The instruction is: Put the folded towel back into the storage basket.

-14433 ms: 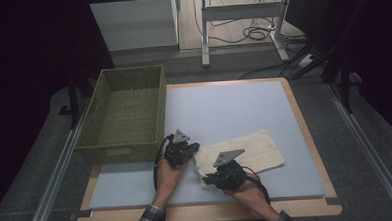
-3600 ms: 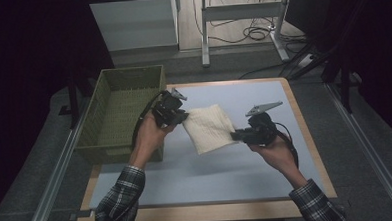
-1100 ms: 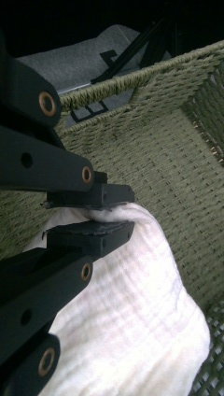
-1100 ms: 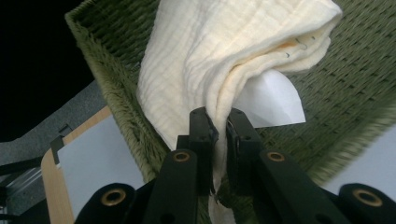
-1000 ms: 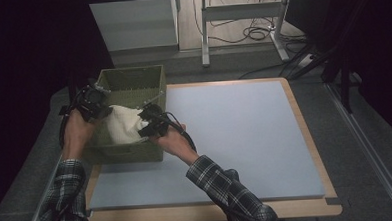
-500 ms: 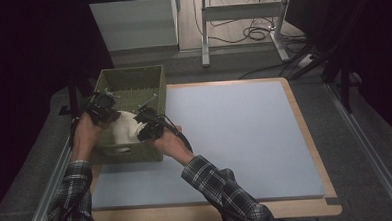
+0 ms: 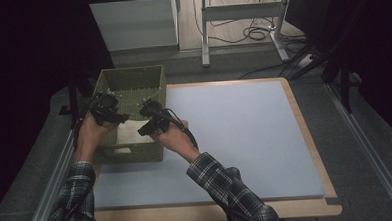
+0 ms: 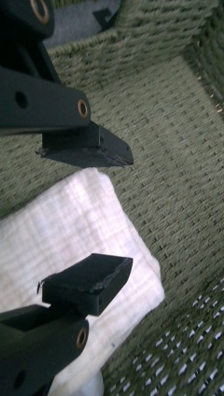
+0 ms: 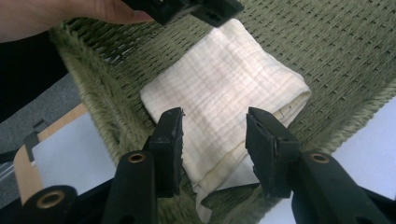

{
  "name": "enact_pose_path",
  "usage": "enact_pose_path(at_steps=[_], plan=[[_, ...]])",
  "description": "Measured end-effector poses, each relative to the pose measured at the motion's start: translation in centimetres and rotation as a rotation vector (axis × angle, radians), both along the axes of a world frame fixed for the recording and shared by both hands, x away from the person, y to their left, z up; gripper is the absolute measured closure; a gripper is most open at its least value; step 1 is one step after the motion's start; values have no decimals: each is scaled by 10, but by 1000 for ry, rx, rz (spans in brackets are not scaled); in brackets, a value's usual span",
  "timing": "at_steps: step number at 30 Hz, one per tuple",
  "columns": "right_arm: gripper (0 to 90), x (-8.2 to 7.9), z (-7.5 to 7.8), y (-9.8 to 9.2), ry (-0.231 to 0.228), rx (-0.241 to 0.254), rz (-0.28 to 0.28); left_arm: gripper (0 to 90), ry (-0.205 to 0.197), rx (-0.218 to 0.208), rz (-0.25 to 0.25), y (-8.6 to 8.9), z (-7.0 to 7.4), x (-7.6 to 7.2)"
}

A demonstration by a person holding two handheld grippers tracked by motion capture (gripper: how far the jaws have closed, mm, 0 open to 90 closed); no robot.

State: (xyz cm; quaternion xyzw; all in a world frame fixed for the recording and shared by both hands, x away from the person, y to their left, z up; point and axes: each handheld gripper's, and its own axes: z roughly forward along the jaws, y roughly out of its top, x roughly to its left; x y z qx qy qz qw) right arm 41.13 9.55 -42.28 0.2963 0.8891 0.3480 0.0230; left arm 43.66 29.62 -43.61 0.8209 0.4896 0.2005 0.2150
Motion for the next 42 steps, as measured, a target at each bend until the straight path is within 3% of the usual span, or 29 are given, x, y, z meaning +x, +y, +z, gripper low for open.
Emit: enact_pose_path(at_steps=[6, 10, 25, 30, 42], plan=[[488, -7, 11, -6, -43, -1, 27, 378, 61, -62, 9, 2, -2, 2], [436, -9, 17, -14, -61, 2, 38, 340, 87, -79, 15, 3, -6, 2], [293, -15, 25, -56, -129, 40, 57, 191, 73, -127, 0, -7, -3, -1], [263, -19, 23, -68, -148, 32, 67, 115, 75, -106, -2, -15, -2, 0], [162, -25, 11, -100, -156, 38, 69, 58, 86, -157, -3, -25, 1, 0]])
